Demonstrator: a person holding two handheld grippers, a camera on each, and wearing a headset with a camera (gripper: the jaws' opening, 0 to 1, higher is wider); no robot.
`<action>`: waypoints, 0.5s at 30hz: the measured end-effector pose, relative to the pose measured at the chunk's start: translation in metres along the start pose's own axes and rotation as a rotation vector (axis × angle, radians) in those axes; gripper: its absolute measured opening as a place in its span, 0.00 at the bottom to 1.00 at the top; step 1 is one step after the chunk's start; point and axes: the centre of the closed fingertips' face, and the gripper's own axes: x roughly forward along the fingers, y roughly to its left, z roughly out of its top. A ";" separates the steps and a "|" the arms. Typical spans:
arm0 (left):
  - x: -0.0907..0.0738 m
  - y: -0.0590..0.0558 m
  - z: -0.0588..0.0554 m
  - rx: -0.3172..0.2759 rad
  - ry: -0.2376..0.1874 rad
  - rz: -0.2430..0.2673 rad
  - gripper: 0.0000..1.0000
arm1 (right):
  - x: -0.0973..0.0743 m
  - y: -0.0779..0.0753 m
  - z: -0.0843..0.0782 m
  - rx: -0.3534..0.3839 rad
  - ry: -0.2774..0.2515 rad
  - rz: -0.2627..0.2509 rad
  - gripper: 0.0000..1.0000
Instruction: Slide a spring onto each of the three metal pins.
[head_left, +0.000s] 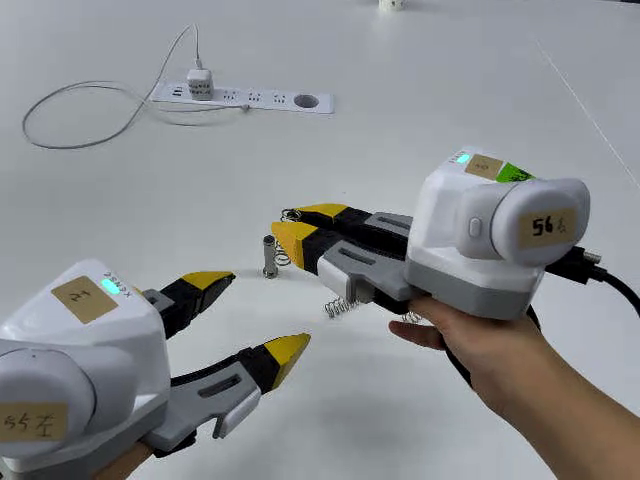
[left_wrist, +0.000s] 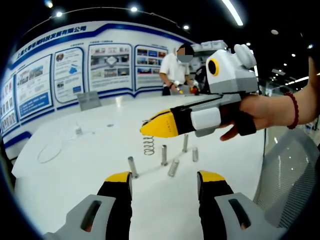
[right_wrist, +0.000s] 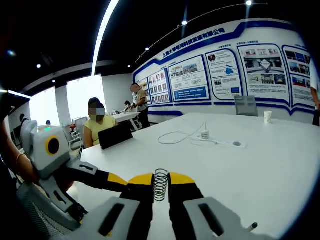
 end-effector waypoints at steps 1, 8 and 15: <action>0.000 0.001 0.000 0.003 0.000 0.004 0.55 | 0.003 -0.002 -0.001 -0.001 0.001 -0.005 0.11; 0.000 0.001 -0.002 0.012 -0.006 -0.009 0.64 | 0.016 -0.014 -0.004 -0.028 -0.002 -0.039 0.11; 0.001 0.003 -0.003 0.005 -0.016 -0.007 0.72 | 0.029 -0.023 -0.005 -0.046 -0.013 -0.069 0.11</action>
